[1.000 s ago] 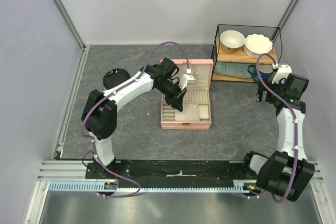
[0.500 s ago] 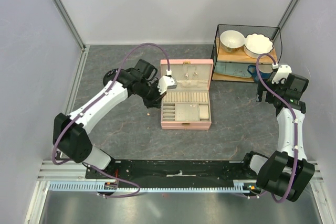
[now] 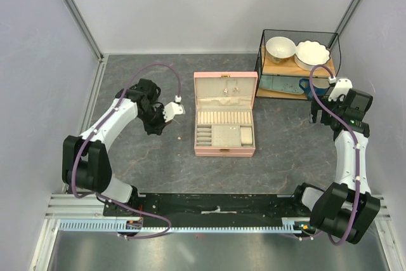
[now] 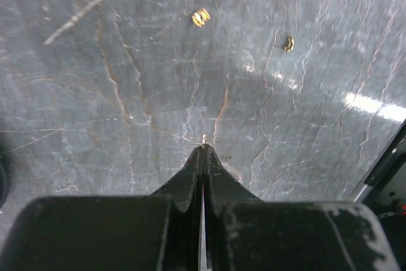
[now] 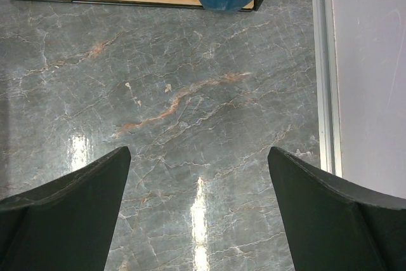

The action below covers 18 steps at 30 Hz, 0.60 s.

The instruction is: Organize the mixed jewelry

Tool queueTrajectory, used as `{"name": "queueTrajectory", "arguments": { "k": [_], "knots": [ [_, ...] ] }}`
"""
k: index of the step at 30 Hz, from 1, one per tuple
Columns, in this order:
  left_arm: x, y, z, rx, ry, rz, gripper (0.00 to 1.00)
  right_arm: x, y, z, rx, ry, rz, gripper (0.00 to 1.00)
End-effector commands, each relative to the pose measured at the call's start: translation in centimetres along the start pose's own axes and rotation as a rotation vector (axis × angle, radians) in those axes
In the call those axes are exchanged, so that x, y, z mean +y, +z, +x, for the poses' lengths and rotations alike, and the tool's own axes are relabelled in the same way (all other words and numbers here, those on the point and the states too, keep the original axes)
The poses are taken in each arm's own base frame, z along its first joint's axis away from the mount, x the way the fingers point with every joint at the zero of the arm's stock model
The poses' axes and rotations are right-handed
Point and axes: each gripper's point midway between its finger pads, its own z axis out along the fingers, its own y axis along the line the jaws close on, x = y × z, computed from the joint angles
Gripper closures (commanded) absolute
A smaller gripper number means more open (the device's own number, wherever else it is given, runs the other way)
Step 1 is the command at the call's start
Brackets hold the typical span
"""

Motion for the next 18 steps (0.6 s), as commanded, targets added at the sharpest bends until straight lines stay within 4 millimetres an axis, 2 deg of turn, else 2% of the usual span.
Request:
{"name": "queueTrajectory", "arguments": {
  "k": [1, 6, 12, 14, 17, 18],
  "knots": [
    [1.3, 1.6, 1.4, 0.053, 0.152, -0.017, 0.98, 0.1, 0.0, -0.5, -0.020, -0.002, -0.013, 0.02],
    [2.4, 3.2, 1.7, 0.094, -0.064, -0.030, 0.98, 0.1, -0.1, -0.3, -0.021, -0.010, -0.009, 0.02],
    [1.9, 5.0, 1.2, 0.061, -0.246, -0.003, 0.99, 0.1, -0.1, -0.1, -0.016, -0.012, -0.008, 0.02],
    [1.6, 5.0, 0.9, 0.041, -0.240, 0.007, 0.99, 0.0, -0.1, -0.2, -0.018, -0.013, -0.007, 0.02],
    [1.5, 4.8, 1.1, 0.015, -0.141, -0.008, 0.98, 0.1, -0.1, -0.2, -0.019, -0.009, -0.008, 0.02],
    [1.4, 5.0, 1.8, 0.022, -0.084, -0.014, 0.98, 0.1, -0.1, -0.2, -0.018, -0.009, -0.010, 0.02]
  ]
}}
